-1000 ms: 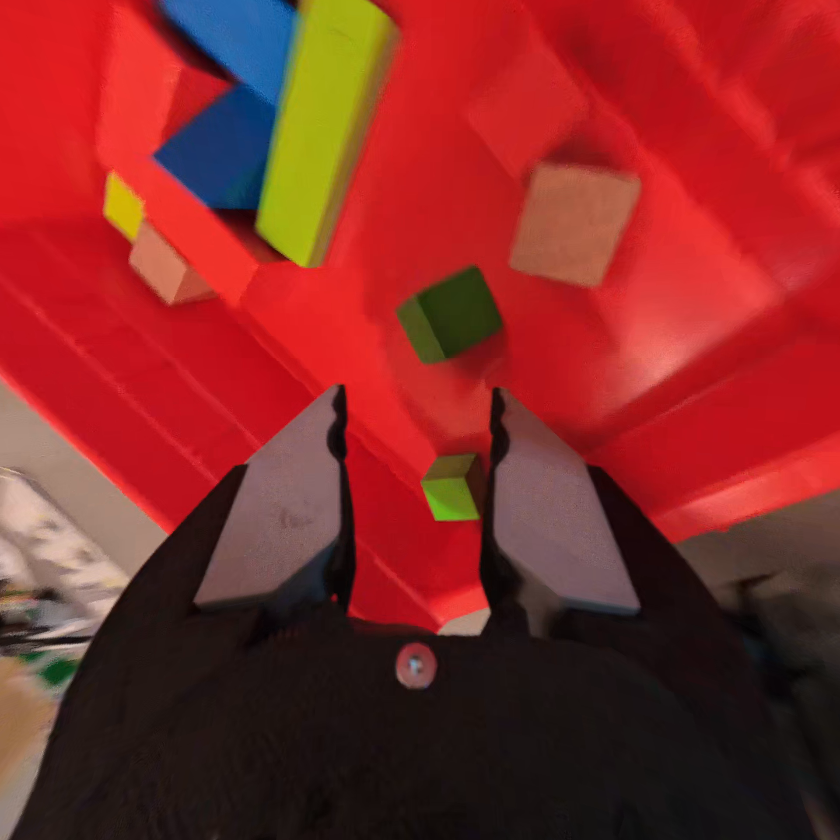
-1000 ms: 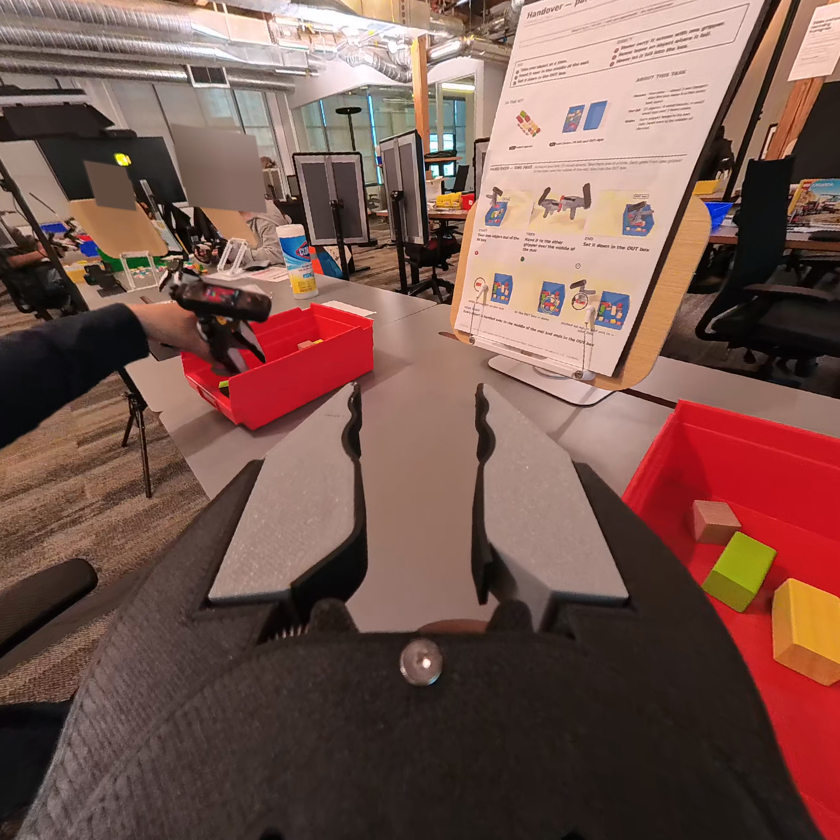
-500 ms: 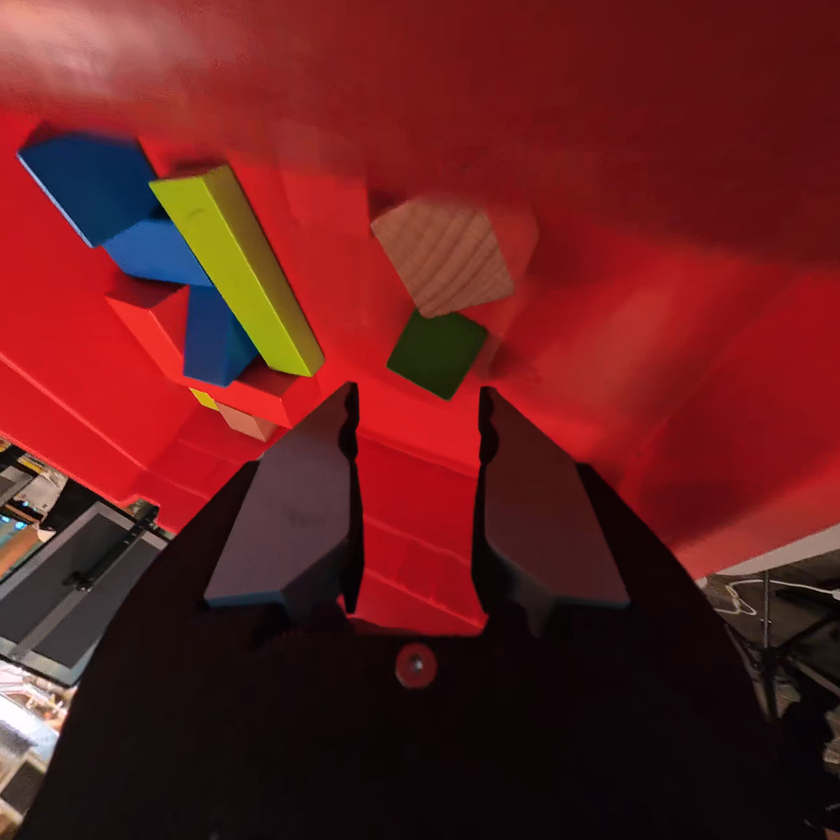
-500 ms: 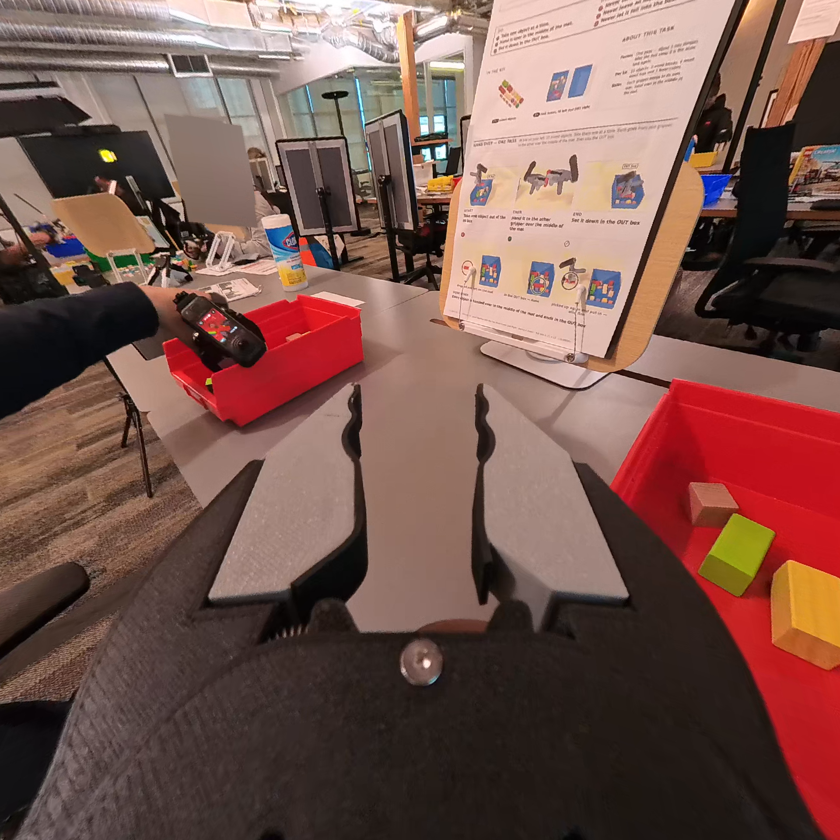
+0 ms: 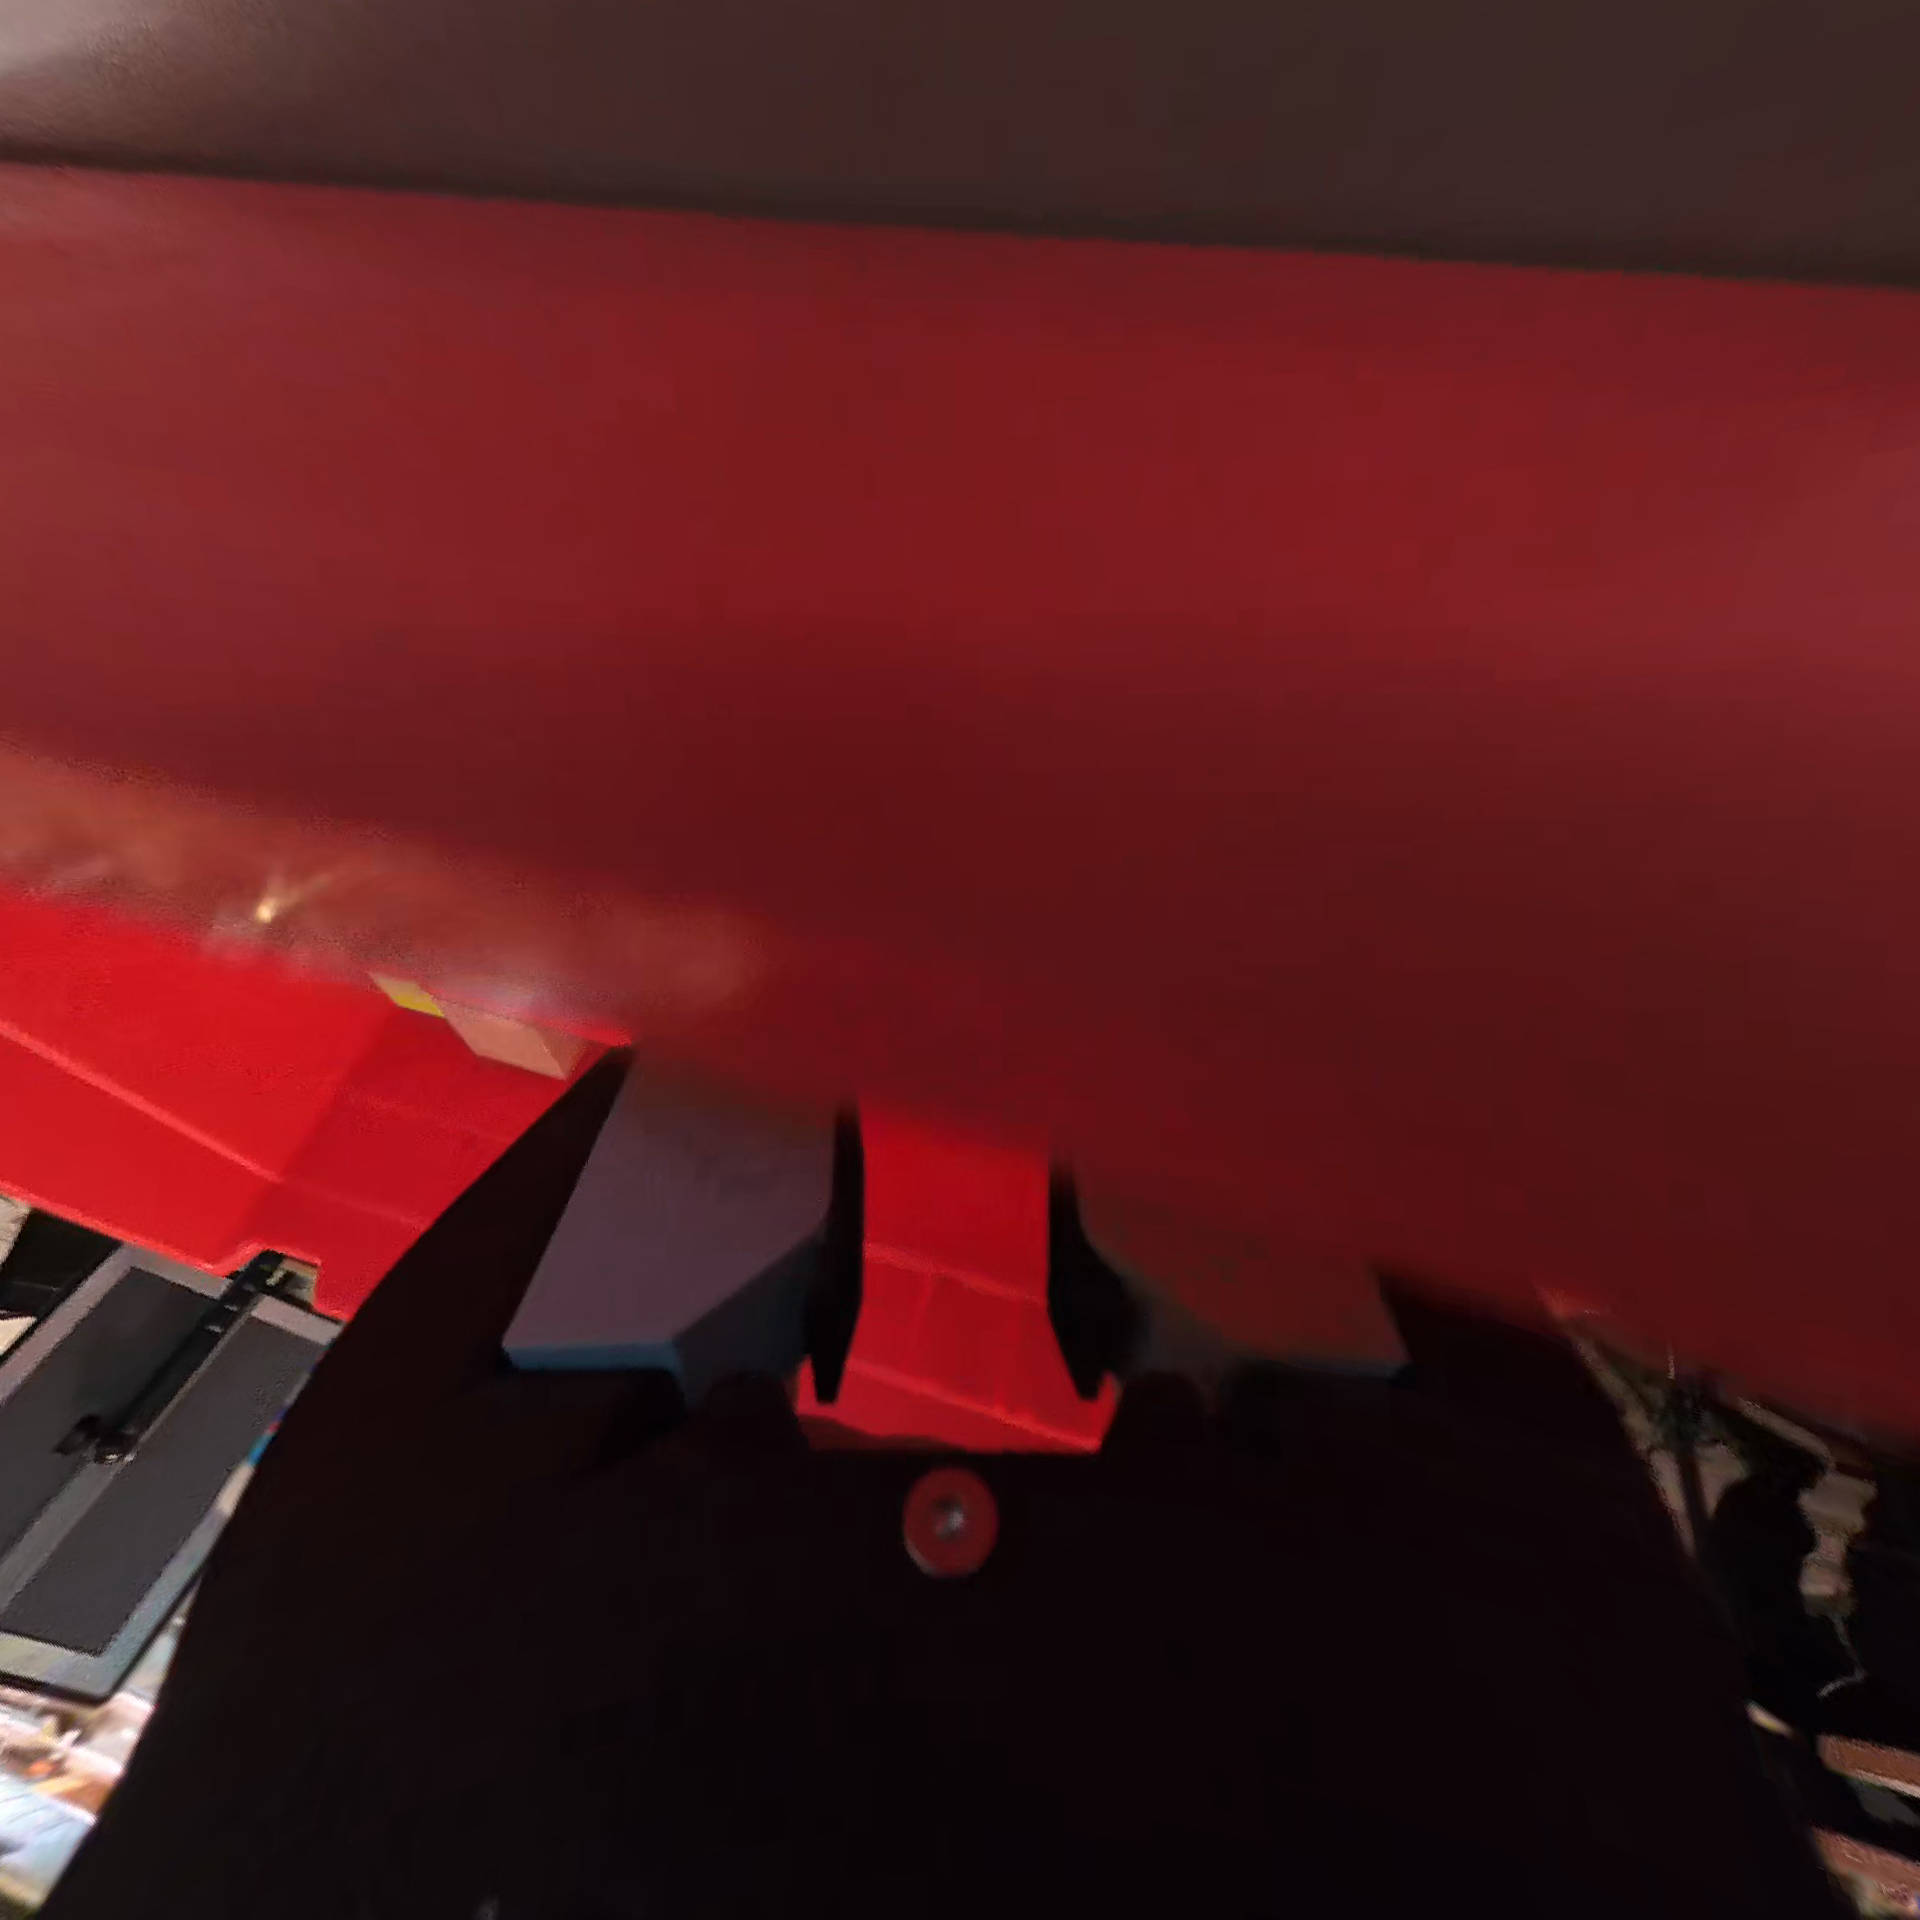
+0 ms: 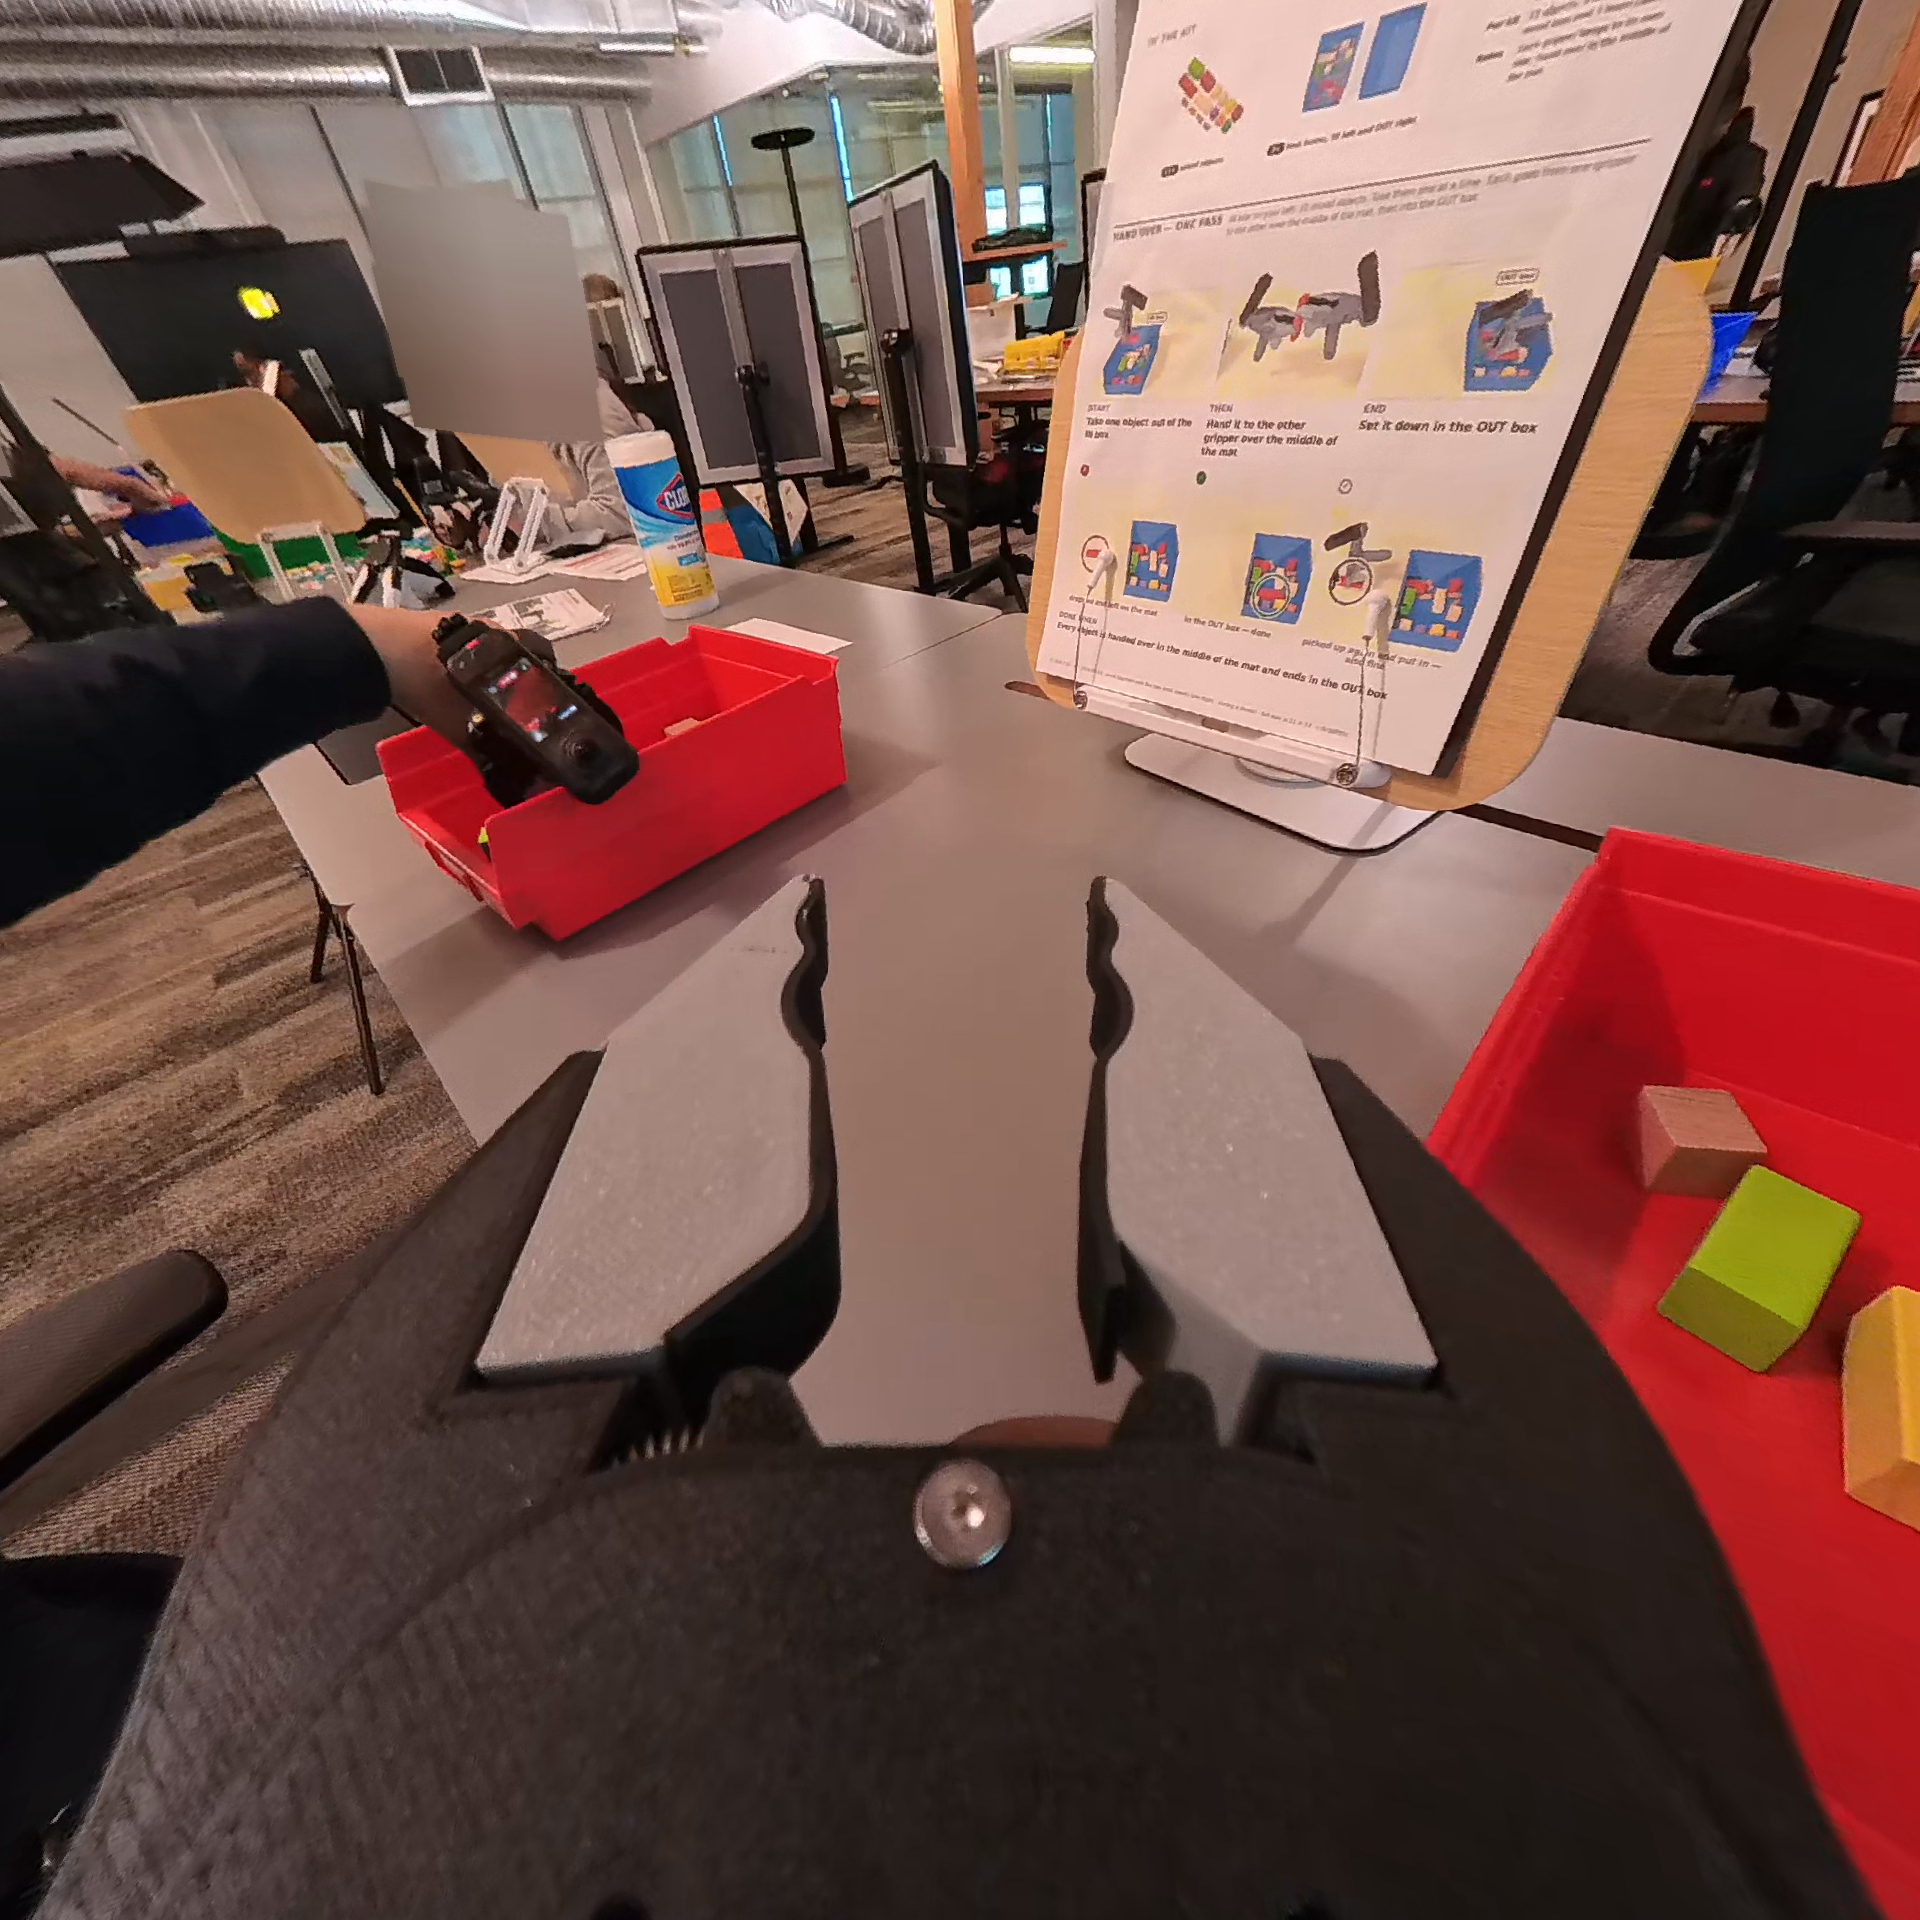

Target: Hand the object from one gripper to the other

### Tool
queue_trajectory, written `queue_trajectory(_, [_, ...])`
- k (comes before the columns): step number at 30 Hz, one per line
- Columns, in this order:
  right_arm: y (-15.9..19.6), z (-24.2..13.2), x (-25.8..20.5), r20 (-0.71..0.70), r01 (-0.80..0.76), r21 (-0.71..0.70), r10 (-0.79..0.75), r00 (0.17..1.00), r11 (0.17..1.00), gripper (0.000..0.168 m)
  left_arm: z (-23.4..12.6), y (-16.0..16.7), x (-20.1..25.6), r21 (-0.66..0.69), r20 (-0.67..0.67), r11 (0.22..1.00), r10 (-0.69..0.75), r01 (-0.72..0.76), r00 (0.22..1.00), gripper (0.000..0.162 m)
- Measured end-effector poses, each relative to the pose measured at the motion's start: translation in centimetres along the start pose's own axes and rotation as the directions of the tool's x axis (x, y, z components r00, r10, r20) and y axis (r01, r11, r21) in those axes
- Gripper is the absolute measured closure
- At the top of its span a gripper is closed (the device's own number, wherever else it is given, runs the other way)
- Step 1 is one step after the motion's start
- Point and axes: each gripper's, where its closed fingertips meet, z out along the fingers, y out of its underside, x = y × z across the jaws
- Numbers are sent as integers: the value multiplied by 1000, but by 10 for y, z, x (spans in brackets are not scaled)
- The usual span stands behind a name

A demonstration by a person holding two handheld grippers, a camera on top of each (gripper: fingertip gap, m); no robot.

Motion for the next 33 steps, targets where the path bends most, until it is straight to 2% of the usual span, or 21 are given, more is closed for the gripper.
queue_trajectory(1, [-1, -1, 0, 1, 0, 2, 0, 1000, 1000, 120, 0, 1, -1, 11, 10, 1000, -22, 22, 1000, 129])
queue_trajectory(4, [-4, -5, -1, 6, -4, 17, 4, 1000, 1000, 120, -6, 5, -11, 102, 86, 988, -120, 111, 989, 128])
queue_trajectory(6, [-7, -8, -1, 7, -4, 28, 4, 1000, 1000, 120, -19, 9, -27, 227, 156, 950, -251, 212, 955, 128])
queue_trajectory(8, [-9, -10, -4, 14, -5, 38, 4, 1000, 999, 120, -45, 15, -52, 417, 235, 850, -443, 321, 865, 129])
queue_trajectory(9, [-10, -11, -5, 19, -4, 41, 3, 1000, 999, 120, -62, 16, -60, 529, 221, 764, -545, 370, 809, 128])
queue_trajectory(11, [-12, -12, -10, 28, 3, 45, -4, 1000, 999, 120, -109, 16, -75, 763, 133, 507, -730, 401, 670, 128])
queue_trajectory(12, [-13, -12, -12, 32, 7, 47, -9, 999, 999, 120, -137, 15, -78, 859, 27, 326, -799, 394, 601, 129])
queue_trajectory(13, [-13, -13, -15, 39, 11, 48, -13, 999, 999, 120, -169, 13, -77, 922, -135, 101, -821, 374, 555, 129])
queue_trajectory(14, [-14, -13, -18, 46, 15, 49, -17, 999, 999, 120, -202, 6, -68, 926, -326, -136, -761, 353, 561, 129])
queue_trajectory(15, [-14, -13, -22, 56, 18, 49, -21, 998, 999, 120, -235, -1, -54, 871, -492, -351, -632, 344, 600, 129])
queue_trajectory(16, [-15, -13, -27, 69, 22, 49, -26, 997, 999, 120, -266, -7, -37, 781, -599, -521, -473, 343, 646, 129])
queue_trajectory(17, [-15, -13, -32, 85, 27, 48, -31, 996, 998, 120, -291, -11, -18, 682, -653, -639, -313, 356, 690, 129])
queue_trajectory(19, [-15, -12, -46, 126, 40, 45, -46, 991, 998, 120, -327, -22, 19, 497, -665, -765, -31, 410, 747, 129])
queue_trajectory(21, [-14, -12, -62, 176, 63, 38, -69, 982, 997, 119, -346, -42, 50, 397, -617, -795, 140, 459, 775, 129])
queue_trajectory(23, [-12, -13, -81, 237, 92, 36, -98, 967, 995, 119, -357, -72, 74, 351, -587, -770, 263, 533, 766, 129])
queue_trajectory(27, [-7, -18, -125, 372, 218, 58, -223, 901, 974, 116, -373, -141, 110, 337, -570, -623, 462, 706, 679, 129])
queue_trajectory(29, [2, -21, -150, 446, 306, 73, -306, 841, 949, 114, -379, -173, 128, 405, -562, -548, 482, 732, 672, 129])
queue_trajectory(31, [16, -25, -173, 502, 426, 92, -411, 761, 900, 111, -379, -202, 143, 465, -576, -473, 480, 748, 662, 129])
queue_trajectory(33, [32, -26, -190, 507, 564, 137, -547, 666, 814, 108, -377, -224, 158, 489, -581, -390, 522, 781, 624, 128])
